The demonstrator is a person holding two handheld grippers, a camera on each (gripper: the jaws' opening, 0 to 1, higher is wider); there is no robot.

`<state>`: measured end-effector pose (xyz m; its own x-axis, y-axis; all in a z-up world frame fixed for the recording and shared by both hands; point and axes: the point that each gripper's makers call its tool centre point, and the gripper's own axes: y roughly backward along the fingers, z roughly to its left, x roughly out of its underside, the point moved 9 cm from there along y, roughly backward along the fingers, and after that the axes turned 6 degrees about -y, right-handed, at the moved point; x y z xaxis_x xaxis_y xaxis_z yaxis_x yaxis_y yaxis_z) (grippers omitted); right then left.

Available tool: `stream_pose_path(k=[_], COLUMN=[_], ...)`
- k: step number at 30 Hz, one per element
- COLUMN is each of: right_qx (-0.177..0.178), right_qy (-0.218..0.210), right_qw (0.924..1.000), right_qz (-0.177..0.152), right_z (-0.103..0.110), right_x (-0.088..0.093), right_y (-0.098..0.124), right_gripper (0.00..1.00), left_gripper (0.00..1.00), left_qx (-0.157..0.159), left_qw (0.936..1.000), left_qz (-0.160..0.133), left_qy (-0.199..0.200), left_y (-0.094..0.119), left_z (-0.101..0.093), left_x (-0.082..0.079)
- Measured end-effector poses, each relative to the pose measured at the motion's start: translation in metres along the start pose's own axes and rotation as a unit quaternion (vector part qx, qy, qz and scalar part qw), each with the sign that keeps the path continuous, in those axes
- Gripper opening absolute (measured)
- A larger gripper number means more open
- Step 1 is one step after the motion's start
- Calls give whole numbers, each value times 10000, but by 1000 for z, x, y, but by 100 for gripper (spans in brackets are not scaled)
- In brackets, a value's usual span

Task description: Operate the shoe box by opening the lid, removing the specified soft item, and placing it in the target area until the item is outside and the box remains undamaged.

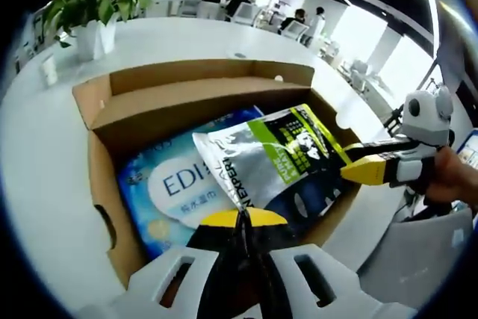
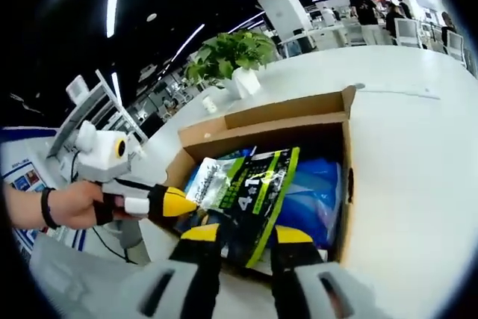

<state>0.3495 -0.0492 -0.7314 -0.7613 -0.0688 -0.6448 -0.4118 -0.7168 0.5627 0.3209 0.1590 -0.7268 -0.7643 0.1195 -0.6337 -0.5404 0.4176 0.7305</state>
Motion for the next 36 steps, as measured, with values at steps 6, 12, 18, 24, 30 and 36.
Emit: stream_pose_path(k=[6,12,18,24,30,36], right_qx=[82,41,49,19,56,102], right_qy=[55,-28,-69,-30,25,34], right_qw=[9999,9998,9995,9989,9981,9973], right_qz=[-69,-170,-318,-461,-613,-720], right_z=[0,1,1,1,1,0], right_x=[4,5,0,-4,-8,-9], right_y=[3,8,17,30,46,58], right_gripper=[3,1,1,0,0,0], left_gripper=[0,0,0,0,0,0], left_qx=[-19,-14,17,62,126,207], left_qw=[10000,9999,9999,9998,9993,9985], left_qz=[36,81,-33,-129,-235,-332], left_qy=[-31,-122,-113,-167,-253,-378], left_y=[-1,-2,-2,-2,-1,2], left_z=[0,1,-1,-10,-21,-30], left_x=[-1,-2,-7,-11,-17,-24])
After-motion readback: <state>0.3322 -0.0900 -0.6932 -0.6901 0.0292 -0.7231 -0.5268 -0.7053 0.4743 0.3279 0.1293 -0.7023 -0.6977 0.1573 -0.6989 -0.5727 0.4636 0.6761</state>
